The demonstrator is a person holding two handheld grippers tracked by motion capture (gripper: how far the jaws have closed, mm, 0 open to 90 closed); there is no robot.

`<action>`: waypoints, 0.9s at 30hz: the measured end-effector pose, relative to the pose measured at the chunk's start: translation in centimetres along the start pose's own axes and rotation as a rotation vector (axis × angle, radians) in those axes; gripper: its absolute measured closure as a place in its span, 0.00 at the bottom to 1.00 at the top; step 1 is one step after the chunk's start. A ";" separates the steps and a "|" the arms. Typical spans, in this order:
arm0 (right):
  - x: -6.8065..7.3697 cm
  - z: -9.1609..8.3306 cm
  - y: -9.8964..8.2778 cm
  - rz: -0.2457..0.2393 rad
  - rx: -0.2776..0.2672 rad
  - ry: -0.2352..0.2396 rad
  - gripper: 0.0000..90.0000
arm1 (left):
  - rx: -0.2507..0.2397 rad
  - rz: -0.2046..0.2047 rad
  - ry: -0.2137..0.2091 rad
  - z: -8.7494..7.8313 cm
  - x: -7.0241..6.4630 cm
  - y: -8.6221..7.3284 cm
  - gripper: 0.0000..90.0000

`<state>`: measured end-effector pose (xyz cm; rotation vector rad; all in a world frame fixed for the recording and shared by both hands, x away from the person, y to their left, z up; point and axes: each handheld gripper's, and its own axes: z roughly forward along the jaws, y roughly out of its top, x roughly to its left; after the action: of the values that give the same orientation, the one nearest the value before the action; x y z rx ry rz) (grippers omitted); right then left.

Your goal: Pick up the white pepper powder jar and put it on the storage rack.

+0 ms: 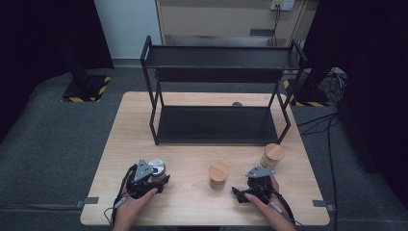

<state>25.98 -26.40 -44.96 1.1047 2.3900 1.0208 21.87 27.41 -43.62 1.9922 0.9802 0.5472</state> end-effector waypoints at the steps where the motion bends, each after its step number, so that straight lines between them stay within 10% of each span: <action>1: 0.0 0.0 0.0 0.000 0.000 0.000 0.00 | 0.001 0.004 -0.004 0.0 0.0 0.1 0.33; 27: 0.0 0.0 0.0 0.001 0.000 0.001 0.00 | 0.005 0.045 -0.034 1.0 0.4 3.5 0.33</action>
<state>26.00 -26.42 -44.96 1.1050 2.3907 1.0220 24.32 26.03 -41.28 2.0253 0.9190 0.5348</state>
